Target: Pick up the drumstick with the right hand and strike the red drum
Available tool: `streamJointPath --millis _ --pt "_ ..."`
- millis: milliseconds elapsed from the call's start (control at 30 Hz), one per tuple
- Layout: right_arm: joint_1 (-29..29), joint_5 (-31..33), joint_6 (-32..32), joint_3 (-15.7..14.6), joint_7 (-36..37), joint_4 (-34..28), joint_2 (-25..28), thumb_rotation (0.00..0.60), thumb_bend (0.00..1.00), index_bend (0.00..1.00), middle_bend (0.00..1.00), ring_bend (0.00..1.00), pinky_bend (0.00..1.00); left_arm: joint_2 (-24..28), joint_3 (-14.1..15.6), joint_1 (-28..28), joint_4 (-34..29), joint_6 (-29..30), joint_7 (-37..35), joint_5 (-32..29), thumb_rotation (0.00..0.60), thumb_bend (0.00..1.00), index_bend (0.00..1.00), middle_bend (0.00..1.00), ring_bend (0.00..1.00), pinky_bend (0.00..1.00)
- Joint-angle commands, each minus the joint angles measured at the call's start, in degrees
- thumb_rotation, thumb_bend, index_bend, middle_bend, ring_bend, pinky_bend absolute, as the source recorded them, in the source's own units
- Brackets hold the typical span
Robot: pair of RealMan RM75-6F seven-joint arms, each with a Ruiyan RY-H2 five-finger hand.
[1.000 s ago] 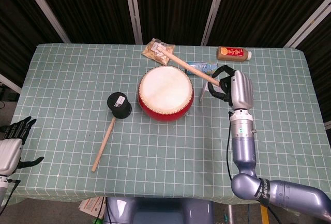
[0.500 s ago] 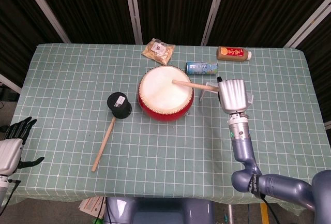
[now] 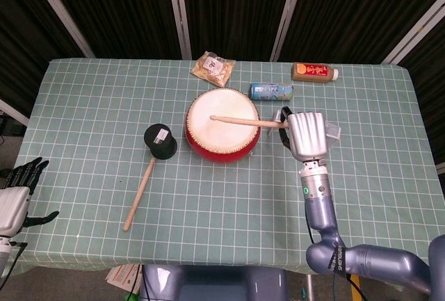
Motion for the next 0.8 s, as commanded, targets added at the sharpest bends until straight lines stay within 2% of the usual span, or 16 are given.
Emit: streamJointPath --millis 33,200,367,500,667,800 --pt "-4.8 -1.1 1.1 -0.8 5.0 -6.9 4.7 0.600 0.65 0.90 1.00 1.00 0.99 0.1 0.0 0.0 0.0 0.0 -0.2 -0.1 0.600 0.00 0.00 0.00 0.00 0.01" --pt "-11.0 -6.7 0.3 -7.0 12.3 -10.4 10.0 0.600 0.65 0.90 1.00 1.00 0.99 0.1 0.1 0.1 -0.1 0.1 -0.4 0.2 0.600 0.00 0.00 0.00 0.00 0.01" --pt "-16.0 -11.6 -0.3 -13.0 17.4 -8.7 12.7 0.600 0.65 0.90 1.00 1.00 0.99 0.0 0.2 0.1 0.0 0.2 0.1 0.5 0.600 0.00 0.00 0.00 0.00 0.01" --pt "-18.4 -12.6 -0.7 -15.4 19.0 -5.2 11.9 0.600 0.65 0.90 1.00 1.00 0.99 -0.2 0.3 0.1 0.0 0.4 1.0 0.7 0.600 0.00 0.00 0.00 0.00 0.01" --pt "-19.9 -11.1 -2.0 -16.0 20.8 -1.5 9.6 0.600 0.65 0.90 1.00 1.00 0.99 -0.4 0.3 0.3 0.1 1.1 1.6 0.9 0.600 0.00 0.00 0.00 0.00 0.01" --pt "-20.3 -9.6 -3.9 -16.4 18.9 3.0 7.1 0.600 0.65 0.90 1.00 1.00 0.99 -0.7 0.2 0.5 0.2 1.5 1.6 1.0 0.600 0.00 0.00 0.00 0.00 0.01"
